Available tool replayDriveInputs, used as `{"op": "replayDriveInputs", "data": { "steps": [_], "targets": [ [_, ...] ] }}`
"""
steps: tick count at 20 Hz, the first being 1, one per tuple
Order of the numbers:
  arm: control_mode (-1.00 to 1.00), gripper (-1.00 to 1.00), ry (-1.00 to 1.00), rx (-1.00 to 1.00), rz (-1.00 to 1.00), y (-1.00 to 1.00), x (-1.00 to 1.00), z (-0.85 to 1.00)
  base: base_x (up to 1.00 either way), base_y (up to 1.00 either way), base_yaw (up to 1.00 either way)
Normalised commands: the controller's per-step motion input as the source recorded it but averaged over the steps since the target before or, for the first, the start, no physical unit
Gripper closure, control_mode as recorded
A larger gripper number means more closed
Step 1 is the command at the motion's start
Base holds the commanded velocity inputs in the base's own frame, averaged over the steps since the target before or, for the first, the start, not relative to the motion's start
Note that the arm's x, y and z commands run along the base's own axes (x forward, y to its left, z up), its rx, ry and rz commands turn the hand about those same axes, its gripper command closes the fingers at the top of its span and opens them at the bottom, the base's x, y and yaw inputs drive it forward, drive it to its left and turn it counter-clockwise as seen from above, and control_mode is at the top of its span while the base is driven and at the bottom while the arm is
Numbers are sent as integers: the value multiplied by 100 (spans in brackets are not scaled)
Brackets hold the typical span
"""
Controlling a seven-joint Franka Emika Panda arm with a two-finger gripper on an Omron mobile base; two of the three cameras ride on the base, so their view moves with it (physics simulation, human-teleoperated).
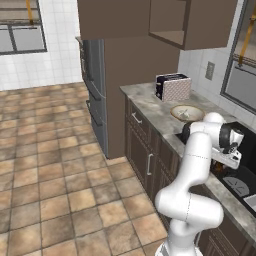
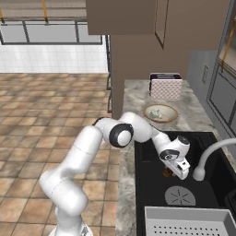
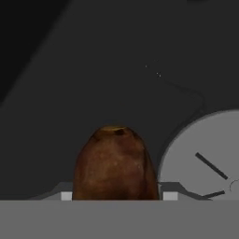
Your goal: Pick the garlics from the cabinet and place them in one bowl. Pick the sweet potato from the sink and place it in the other bowl.
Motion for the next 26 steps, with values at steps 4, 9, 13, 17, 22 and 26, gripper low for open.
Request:
{"op": "replayDriveInputs", "data": {
  "steps": [4, 9, 13, 17, 22, 26],
  "targets": [
    [-100, 100, -4, 0, 5, 12, -24, 79, 0, 0, 0],
    [-100, 100, -6, -1, 2, 60, -31, 74, 0, 0, 0],
    [-100, 100, 0, -5, 3, 76, -33, 82, 0, 0, 0],
    [-100, 100, 0, -11, 4, 80, -47, 97, 0, 0, 0],
    [-100, 100, 0, -12, 5, 83, -45, 97, 0, 0, 0],
    [-100, 100, 0, -8, 13, 94, -72, 51, 0, 0, 0]
  ]
}}
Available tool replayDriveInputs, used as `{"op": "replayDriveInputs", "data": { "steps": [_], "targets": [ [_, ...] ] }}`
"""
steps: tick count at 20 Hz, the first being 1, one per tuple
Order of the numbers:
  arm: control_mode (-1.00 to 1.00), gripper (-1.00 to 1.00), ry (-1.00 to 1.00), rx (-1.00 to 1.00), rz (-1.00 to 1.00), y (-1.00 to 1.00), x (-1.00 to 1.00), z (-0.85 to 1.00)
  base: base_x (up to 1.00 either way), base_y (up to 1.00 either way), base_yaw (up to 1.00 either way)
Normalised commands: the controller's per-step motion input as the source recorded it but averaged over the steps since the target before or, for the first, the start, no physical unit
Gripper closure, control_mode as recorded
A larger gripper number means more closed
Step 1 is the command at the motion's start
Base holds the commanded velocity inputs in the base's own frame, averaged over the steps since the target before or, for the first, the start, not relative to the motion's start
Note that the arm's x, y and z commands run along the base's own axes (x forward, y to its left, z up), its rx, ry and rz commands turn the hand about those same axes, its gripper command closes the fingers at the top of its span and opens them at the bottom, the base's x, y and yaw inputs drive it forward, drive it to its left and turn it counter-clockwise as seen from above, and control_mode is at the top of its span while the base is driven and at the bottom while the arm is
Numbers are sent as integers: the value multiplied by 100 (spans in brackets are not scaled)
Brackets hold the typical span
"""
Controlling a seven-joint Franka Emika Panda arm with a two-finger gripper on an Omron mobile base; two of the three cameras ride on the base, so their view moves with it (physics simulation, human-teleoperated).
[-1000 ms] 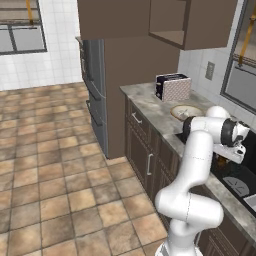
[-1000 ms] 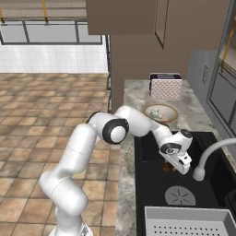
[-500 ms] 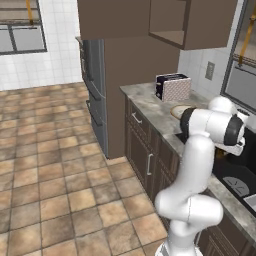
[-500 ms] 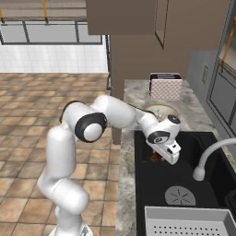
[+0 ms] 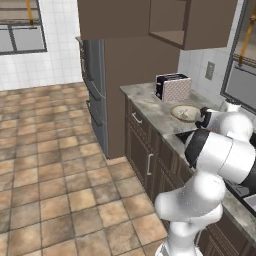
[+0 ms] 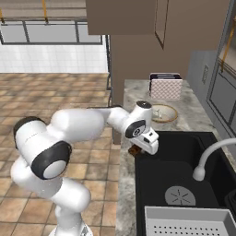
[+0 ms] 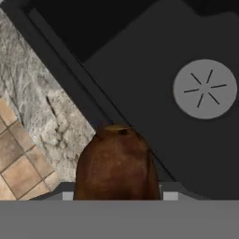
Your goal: Pick the garlics from the cabinet and place them in one bowl. Pick the sweet potato from the sink and place it in the other bowl.
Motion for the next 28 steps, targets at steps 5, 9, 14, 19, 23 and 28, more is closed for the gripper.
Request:
{"op": "replayDriveInputs", "data": {
  "steps": [5, 9, 14, 19, 23, 28],
  "targets": [
    [-100, 100, 0, -3, 4, 82, -18, 30, 0, 0, 0],
    [-100, 100, 3, -1, -2, 12, 0, 66, 0, 0, 0],
    [-100, 100, 6, 0, -1, 25, -27, 63, 0, 0, 0],
    [-100, 100, 1, 0, 0, 51, -3, 10, 0, 0, 0],
    [-100, 100, 0, 0, 0, 44, 0, 0, 0, 0, 0],
    [-100, 100, 0, 0, 0, 0, 0, 0, 0, 0, 0]
  ]
}}
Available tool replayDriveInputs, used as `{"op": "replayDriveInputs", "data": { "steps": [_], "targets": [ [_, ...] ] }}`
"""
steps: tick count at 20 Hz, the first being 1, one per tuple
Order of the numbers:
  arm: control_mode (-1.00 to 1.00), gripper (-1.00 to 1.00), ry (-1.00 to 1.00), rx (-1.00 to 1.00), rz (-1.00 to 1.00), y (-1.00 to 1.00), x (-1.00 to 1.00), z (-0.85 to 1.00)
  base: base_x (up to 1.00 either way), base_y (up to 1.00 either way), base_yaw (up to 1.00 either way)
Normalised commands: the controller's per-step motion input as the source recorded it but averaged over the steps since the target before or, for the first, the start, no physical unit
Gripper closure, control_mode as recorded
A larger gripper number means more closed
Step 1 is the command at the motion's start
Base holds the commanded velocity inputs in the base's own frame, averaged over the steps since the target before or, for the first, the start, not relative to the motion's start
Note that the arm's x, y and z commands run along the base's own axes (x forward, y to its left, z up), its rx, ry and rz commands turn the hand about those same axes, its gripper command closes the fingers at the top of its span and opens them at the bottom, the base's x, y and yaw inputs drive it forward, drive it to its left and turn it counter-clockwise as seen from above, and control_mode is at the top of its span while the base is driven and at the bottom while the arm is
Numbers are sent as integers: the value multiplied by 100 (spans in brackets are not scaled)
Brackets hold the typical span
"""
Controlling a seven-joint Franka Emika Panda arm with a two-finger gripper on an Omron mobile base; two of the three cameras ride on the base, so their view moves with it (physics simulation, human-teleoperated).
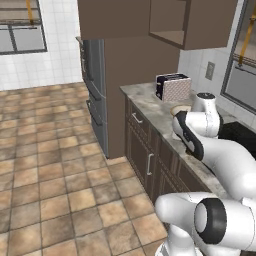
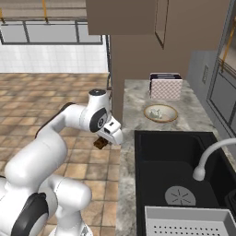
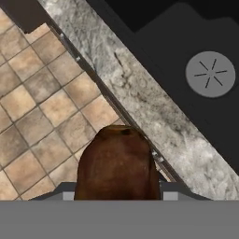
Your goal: Pick the garlics from the cabinet and place them in one bowl. Pick the sweet potato from the sink and place it in the other bowl.
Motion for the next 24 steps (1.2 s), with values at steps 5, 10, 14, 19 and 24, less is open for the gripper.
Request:
{"op": "replayDriveInputs", "data": {
  "steps": [5, 10, 14, 19, 24],
  "targets": [
    [-100, 100, 0, 0, 0, 0, 0, 0, 0, 0, 0],
    [100, 100, 0, 0, 0, 0, 0, 0, -50, 25, 0],
    [100, 100, 0, 0, 0, 0, 0, 0, -100, 99, -4],
    [100, 100, 0, 0, 0, 0, 0, 0, -26, 61, -43],
    [100, 100, 0, 0, 0, 0, 0, 0, 24, -1, -79]
  ]
}}
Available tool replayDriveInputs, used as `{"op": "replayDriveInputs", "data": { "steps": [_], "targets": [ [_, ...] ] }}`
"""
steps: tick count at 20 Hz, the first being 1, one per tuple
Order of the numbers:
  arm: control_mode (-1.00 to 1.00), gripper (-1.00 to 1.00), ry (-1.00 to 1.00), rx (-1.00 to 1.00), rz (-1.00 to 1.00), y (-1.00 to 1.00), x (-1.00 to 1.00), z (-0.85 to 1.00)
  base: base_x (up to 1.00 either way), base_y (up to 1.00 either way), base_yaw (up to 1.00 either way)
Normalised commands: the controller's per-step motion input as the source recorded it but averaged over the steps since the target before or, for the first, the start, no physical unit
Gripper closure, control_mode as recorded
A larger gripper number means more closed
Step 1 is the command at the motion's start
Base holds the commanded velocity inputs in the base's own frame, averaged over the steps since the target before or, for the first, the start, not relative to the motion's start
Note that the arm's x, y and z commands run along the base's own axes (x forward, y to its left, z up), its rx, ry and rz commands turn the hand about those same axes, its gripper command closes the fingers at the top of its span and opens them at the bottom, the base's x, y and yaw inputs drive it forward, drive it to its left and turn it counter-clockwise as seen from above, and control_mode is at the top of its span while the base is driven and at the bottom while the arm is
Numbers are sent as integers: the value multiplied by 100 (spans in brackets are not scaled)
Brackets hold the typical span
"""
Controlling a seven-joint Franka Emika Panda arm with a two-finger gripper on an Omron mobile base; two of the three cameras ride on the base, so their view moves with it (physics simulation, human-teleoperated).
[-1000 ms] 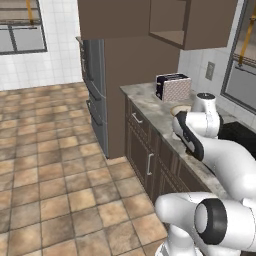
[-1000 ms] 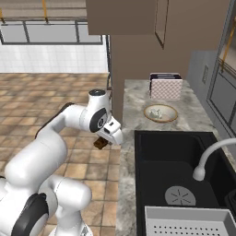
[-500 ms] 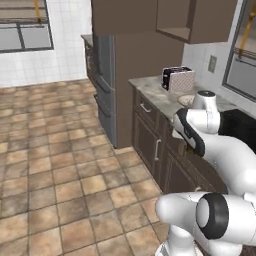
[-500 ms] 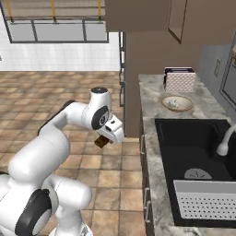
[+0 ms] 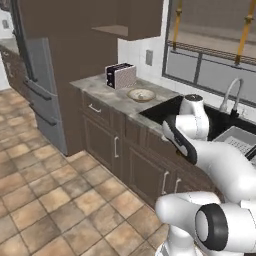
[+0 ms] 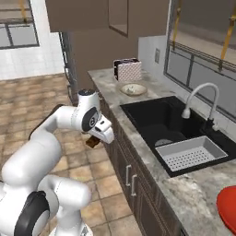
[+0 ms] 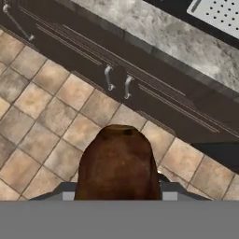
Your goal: Pick the garlics from the cabinet and place them in one bowl. Pick the sweet potato from the sink and place it in the other bowl.
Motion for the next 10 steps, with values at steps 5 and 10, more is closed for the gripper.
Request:
{"op": "replayDriveInputs", "data": {
  "steps": [5, 10],
  "targets": [
    [100, 100, 0, 0, 0, 0, 0, 0, 0, -2, -70],
    [100, 100, 0, 0, 0, 0, 0, 0, 0, 0, -55]
  ]
}}
